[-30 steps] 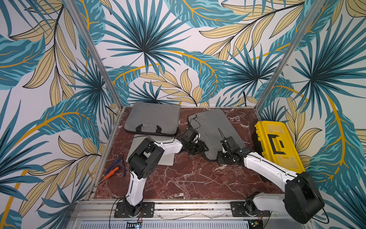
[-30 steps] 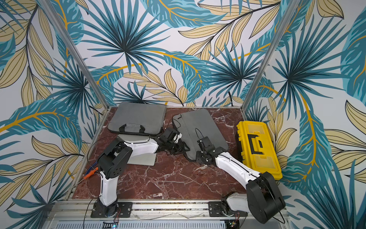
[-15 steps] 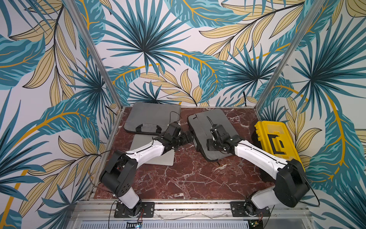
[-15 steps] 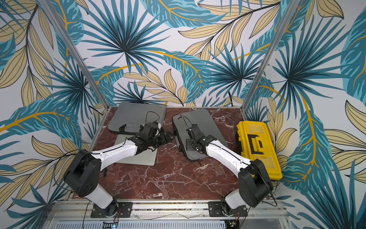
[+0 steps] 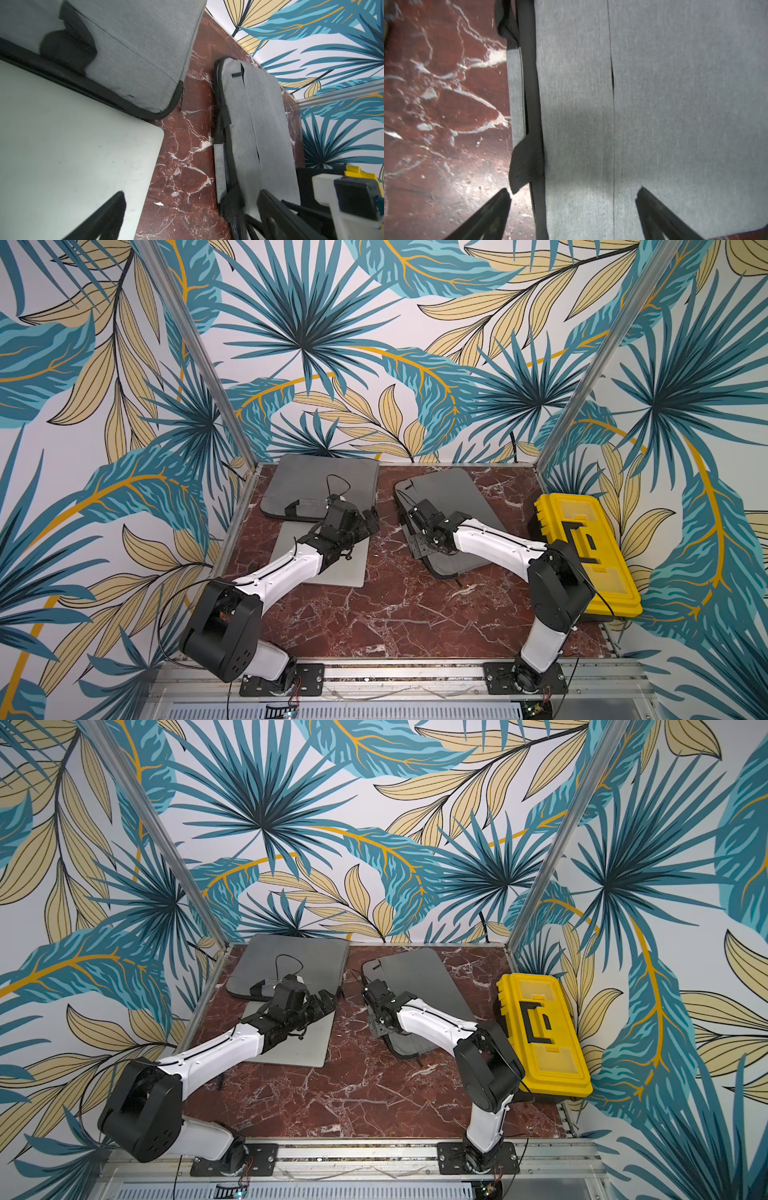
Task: Open the zippered laptop bag and take out the laptop
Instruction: Open the bag flap on the zippered laptop bag.
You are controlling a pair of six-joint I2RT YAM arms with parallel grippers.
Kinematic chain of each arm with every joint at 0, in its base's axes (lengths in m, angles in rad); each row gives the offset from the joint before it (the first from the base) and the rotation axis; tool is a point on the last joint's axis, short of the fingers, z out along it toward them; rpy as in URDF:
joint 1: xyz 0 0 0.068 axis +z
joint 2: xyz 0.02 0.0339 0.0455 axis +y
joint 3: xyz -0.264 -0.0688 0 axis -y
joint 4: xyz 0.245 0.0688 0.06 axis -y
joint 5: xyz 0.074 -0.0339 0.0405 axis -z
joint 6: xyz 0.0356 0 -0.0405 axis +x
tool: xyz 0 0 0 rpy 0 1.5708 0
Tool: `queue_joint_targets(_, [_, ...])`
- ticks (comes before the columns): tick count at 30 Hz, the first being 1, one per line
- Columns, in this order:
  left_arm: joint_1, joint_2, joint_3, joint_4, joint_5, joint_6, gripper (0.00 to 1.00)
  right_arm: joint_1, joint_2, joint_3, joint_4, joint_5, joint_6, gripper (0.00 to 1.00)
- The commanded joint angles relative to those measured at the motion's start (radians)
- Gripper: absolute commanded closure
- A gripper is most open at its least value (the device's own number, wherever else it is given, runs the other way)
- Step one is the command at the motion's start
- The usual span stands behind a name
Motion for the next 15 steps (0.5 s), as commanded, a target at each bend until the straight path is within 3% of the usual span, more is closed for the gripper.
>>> queue_joint_targets(1, [0.024,-0.029,-0.034,-0.006,-0.029,-0.012,0.00,0.017,-0.013,-0.037,-0.052,-0.008,-0.023,0.03])
queue_joint_targets(10, [0.080,-0.076,-0.063,-0.004,-0.026,-0.055,0.00,0.019,0.011,-0.074,-0.057,0.072,0.014,0.07])
queue_joint_targets(12, [0.082,-0.087,-0.067,-0.004,-0.029,-0.054,0.00,0.021,0.015,-0.073,-0.052,0.093,0.020,0.14])
queue_joint_targets(15, [0.082,-0.092,-0.067,-0.004,-0.029,-0.047,0.00,0.020,0.026,-0.063,-0.049,0.130,0.027,0.35])
